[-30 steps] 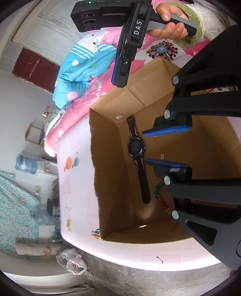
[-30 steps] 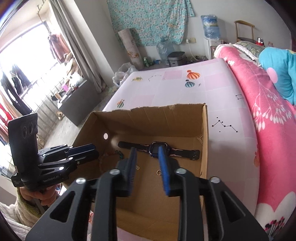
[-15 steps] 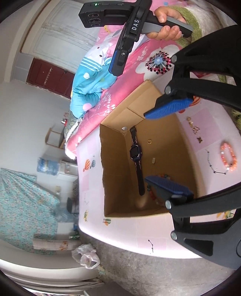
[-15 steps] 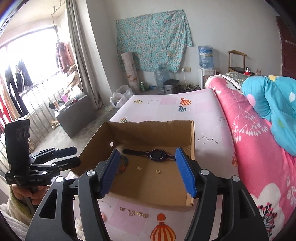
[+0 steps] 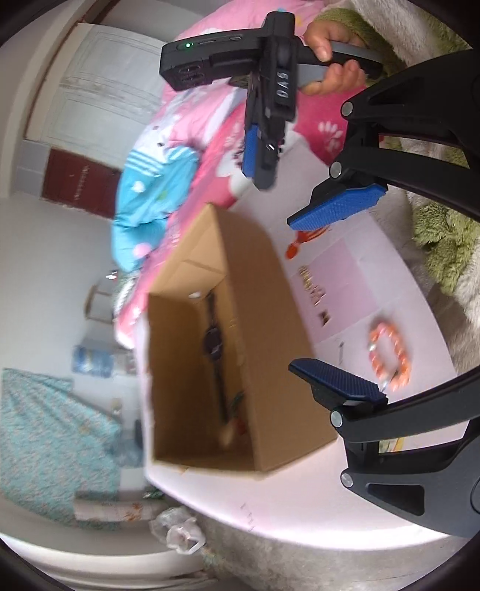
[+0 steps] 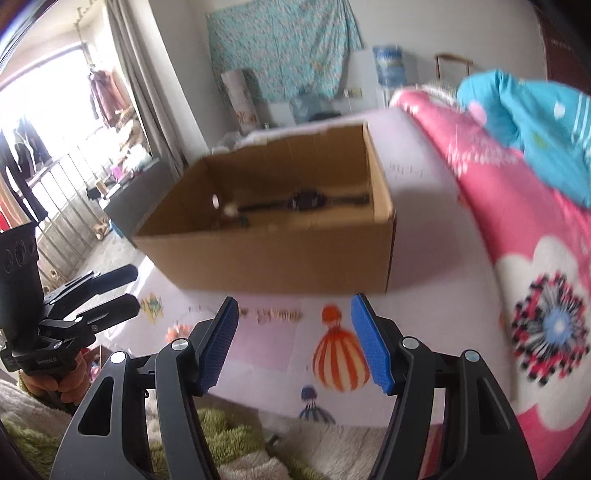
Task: Organize jewelry
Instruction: 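Move both tools back down to the gold charms on the table, then close the right tool on a gold ring while the left tool closes on the gold butterfly charm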
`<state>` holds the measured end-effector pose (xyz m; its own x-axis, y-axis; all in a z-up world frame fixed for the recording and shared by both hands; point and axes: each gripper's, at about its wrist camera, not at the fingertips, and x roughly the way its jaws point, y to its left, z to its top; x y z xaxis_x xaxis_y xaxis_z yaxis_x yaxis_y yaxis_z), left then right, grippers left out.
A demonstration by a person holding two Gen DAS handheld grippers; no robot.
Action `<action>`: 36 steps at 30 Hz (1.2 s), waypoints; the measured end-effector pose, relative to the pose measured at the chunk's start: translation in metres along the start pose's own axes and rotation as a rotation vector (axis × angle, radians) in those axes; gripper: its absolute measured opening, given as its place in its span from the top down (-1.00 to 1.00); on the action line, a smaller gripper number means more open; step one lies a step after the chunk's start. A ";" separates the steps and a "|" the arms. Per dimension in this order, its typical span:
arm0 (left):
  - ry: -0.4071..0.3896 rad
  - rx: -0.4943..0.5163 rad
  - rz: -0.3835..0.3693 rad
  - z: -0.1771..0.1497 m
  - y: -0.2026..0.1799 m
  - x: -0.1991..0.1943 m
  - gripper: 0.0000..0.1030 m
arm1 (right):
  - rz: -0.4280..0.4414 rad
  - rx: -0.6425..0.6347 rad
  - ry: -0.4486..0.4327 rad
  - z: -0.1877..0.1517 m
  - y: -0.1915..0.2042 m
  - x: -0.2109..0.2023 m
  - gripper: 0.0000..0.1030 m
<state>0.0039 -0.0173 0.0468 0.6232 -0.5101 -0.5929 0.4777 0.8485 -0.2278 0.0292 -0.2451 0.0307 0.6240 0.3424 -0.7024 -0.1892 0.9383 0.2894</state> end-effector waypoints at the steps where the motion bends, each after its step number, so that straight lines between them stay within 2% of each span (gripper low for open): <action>1: 0.010 0.010 0.015 -0.002 -0.002 0.006 -0.32 | -0.002 0.003 0.022 -0.003 -0.001 0.008 -0.20; 4: 0.056 0.084 0.092 -0.006 -0.009 0.032 -0.32 | -0.003 -0.016 0.063 -0.008 0.003 0.029 -0.05; 6: 0.073 0.101 0.107 -0.008 -0.009 0.041 -0.32 | -0.006 -0.030 0.083 -0.008 0.006 0.041 0.01; 14: 0.119 0.106 0.135 -0.015 0.002 0.063 -0.27 | 0.001 -0.069 0.164 -0.004 0.011 0.090 0.46; 17: 0.136 0.115 0.146 -0.018 0.004 0.068 -0.21 | -0.010 -0.091 0.176 -0.003 0.012 0.099 0.50; 23: 0.165 0.104 0.121 -0.020 0.011 0.077 -0.10 | -0.041 -0.154 0.189 -0.001 0.020 0.109 0.59; 26: 0.170 0.105 0.116 -0.020 0.013 0.080 -0.09 | -0.043 -0.168 0.204 -0.002 0.023 0.113 0.71; 36: 0.180 0.102 0.107 -0.020 0.015 0.085 -0.08 | -0.055 -0.170 0.204 -0.002 0.026 0.114 0.76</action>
<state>0.0517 -0.0454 -0.0220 0.5573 -0.3768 -0.7399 0.4806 0.8730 -0.0826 0.0940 -0.1815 -0.0436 0.4748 0.2772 -0.8353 -0.2948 0.9444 0.1458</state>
